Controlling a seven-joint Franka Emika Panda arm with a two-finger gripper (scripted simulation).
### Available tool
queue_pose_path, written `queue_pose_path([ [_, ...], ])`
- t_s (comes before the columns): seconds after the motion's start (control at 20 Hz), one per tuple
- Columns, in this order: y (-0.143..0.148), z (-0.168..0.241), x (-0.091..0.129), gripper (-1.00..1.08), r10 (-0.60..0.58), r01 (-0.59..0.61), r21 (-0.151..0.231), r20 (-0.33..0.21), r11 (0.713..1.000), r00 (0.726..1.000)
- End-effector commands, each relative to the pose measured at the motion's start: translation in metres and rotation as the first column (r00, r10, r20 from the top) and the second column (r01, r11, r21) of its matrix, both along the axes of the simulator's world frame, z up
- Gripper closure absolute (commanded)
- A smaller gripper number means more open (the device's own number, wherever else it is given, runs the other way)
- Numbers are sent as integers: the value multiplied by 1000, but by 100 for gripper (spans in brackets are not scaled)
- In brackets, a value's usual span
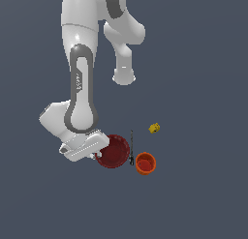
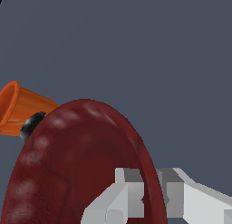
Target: Pick up a designated object from a clutter of objects.
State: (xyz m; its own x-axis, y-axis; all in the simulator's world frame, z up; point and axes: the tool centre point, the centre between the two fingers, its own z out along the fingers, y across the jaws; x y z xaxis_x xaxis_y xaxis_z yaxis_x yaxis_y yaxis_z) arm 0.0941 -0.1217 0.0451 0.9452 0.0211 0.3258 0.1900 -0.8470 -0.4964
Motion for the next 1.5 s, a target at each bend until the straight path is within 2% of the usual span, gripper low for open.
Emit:
queue_pose_path([
  [0.0,0,0,0,108,0,0,0,1,1000,1000],
  [0.4,0,3,-1,108,0,0,0,1,1000,1000],
  [0.75,3,24,-11,108,0,0,0,1,1000,1000],
  [1.05,7,59,-26,108,-1,1,0,0,1000,1000],
  [1.45,16,123,-55,108,-1,1,0,0,1000,1000],
])
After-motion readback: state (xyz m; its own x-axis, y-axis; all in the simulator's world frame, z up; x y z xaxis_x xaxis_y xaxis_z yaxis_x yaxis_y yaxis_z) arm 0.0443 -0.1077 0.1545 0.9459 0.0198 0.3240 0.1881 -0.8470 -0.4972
